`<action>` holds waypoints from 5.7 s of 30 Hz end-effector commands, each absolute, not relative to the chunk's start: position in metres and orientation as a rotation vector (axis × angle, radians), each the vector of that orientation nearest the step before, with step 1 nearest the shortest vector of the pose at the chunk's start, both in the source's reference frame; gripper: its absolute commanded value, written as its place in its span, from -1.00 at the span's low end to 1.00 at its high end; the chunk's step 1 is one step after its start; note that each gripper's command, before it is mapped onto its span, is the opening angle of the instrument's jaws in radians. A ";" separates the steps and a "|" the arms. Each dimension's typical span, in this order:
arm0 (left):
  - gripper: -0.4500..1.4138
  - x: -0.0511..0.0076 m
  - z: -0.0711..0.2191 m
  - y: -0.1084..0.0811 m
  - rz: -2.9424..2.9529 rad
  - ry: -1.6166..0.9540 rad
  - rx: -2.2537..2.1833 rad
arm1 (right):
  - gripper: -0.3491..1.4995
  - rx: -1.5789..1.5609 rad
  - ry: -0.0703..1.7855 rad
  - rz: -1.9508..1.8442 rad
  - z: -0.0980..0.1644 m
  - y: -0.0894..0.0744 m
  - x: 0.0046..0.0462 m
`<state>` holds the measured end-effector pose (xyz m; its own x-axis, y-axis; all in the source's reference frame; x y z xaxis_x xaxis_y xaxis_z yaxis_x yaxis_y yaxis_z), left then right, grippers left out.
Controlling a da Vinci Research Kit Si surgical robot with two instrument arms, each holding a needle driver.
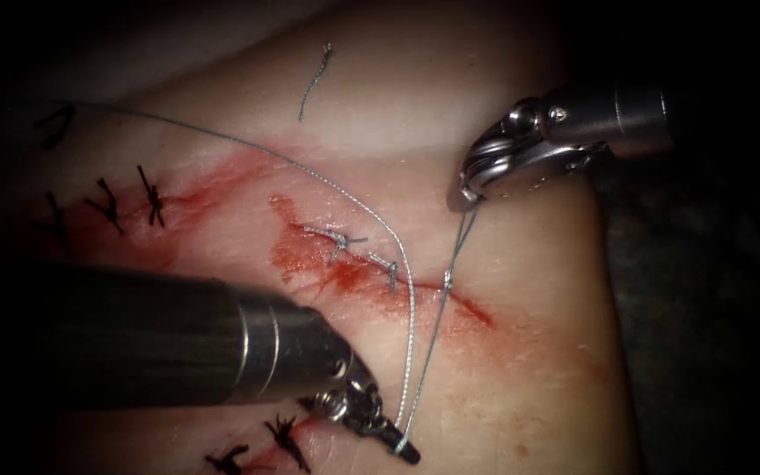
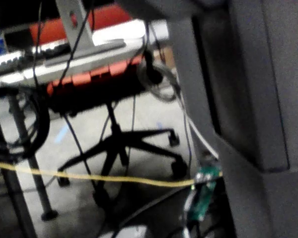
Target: Wound Closure
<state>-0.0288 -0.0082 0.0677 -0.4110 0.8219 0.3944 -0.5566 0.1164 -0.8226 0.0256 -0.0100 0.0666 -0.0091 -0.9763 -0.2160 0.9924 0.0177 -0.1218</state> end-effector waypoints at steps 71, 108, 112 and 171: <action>-1.00 -0.0288 0.069 -0.008 1.670 -1.126 -0.282 | -1.00 0.671 0.624 1.589 0.064 -0.016 0.0243; -1.00 -0.0317 0.067 -0.014 1.721 -1.358 -0.152 | -1.00 0.559 0.553 1.532 0.069 -0.016 0.0230; -1.00 -0.0309 0.066 -0.010 1.650 -1.308 -0.276 | 0.31 0.535 0.697 1.402 0.067 -0.016 0.0234; -1.00 -0.0268 0.075 0.001 1.611 -0.459 -0.925 | -1.00 0.533 1.414 0.830 0.064 -0.023 0.0265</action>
